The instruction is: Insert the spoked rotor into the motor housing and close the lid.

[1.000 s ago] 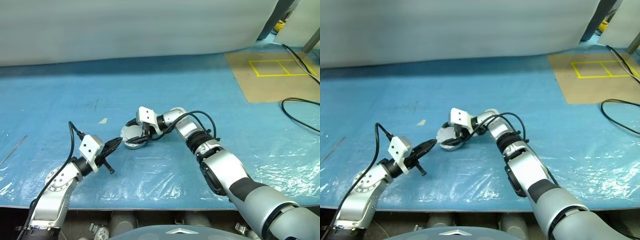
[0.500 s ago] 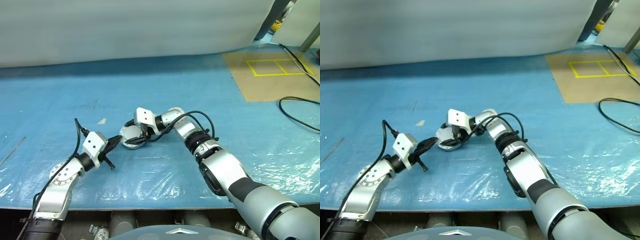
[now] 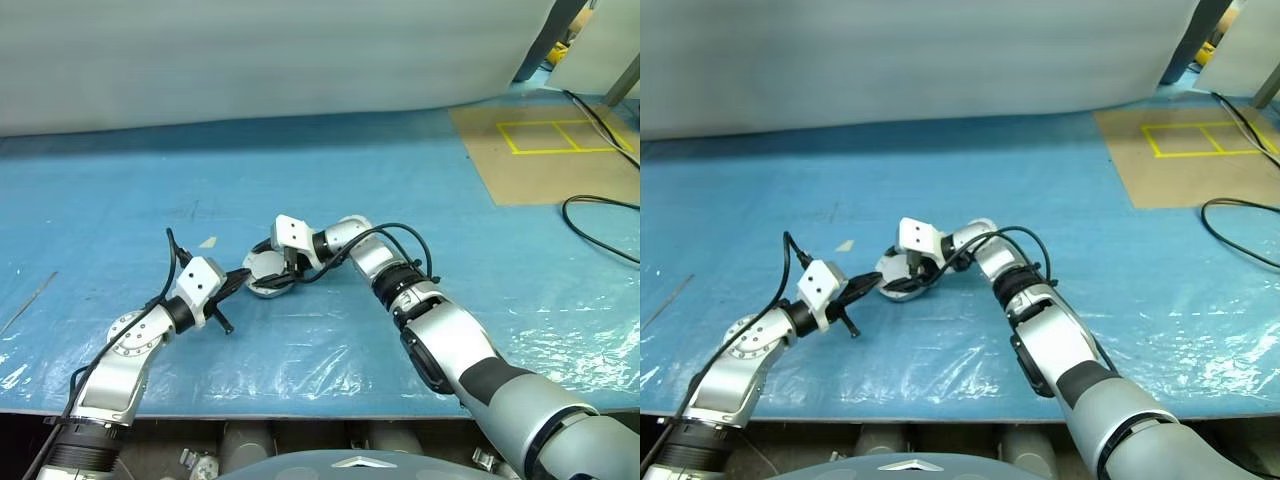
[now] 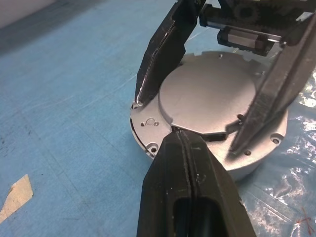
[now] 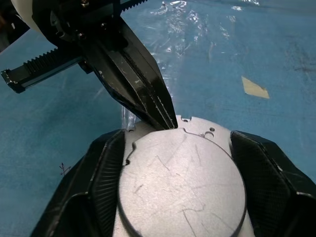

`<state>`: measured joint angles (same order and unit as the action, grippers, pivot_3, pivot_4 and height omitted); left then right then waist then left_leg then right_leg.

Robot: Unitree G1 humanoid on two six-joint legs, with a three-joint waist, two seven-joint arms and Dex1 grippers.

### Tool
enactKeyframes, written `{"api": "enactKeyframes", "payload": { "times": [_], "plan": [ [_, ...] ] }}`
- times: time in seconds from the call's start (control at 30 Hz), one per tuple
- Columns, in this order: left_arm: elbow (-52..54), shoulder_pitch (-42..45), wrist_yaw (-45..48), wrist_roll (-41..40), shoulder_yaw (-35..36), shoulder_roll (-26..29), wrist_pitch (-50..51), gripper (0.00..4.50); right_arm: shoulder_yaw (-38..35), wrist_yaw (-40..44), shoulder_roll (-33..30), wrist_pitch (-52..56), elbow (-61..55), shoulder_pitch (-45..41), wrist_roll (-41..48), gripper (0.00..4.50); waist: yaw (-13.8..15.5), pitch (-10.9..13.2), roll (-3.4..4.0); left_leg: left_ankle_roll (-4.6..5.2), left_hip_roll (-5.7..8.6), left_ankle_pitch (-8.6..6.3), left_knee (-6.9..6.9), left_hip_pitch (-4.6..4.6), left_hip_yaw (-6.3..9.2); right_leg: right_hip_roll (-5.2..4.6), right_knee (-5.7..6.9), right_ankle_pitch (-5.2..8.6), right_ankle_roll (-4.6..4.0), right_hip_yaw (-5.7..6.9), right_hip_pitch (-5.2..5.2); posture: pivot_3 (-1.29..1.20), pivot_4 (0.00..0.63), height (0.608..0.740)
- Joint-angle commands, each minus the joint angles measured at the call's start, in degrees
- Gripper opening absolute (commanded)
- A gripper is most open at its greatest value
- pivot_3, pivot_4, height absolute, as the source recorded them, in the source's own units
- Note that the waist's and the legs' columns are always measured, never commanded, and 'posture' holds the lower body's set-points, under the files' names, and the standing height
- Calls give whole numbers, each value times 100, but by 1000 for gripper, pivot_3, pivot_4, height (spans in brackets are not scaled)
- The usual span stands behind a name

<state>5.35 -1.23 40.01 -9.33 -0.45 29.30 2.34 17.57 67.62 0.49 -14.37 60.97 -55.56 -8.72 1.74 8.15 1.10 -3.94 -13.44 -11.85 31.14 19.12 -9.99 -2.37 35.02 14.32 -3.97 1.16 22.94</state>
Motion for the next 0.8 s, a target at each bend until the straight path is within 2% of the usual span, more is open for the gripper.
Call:
{"api": "enactKeyframes", "payload": {
  "times": [0.03, 0.63, 0.8],
  "plan": [
    [-175, -113, 96, 94, -165, 52, 175, 0, 188, 13, -89, 180, 181, 239, -192, 4492, 1, -1, 2, 0, 0, 0, 0, 0, 0, 0, 0, 0, 0, 0, 0, 0, 150, 740],
    [-213, -88, 202, -3, -146, 43, 156, 0, -451, 546, -249, 449, -624, 420, 765, 4492, 56, 1, -2, 3, 14, 2, 4, 12, 1, 1, 0, 0, 0, 4, 19, 0, 150, 740],
    [-121, -184, 196, -16, -157, 33, 150, 0, -707, 397, -302, 1184, -1088, 620, 1118, 4492, 54, 3, -4, 4, 13, 3, 4, 13, 1, 3, 0, 0, 0, 5, 23, 0, 150, 740]
  ]
}}
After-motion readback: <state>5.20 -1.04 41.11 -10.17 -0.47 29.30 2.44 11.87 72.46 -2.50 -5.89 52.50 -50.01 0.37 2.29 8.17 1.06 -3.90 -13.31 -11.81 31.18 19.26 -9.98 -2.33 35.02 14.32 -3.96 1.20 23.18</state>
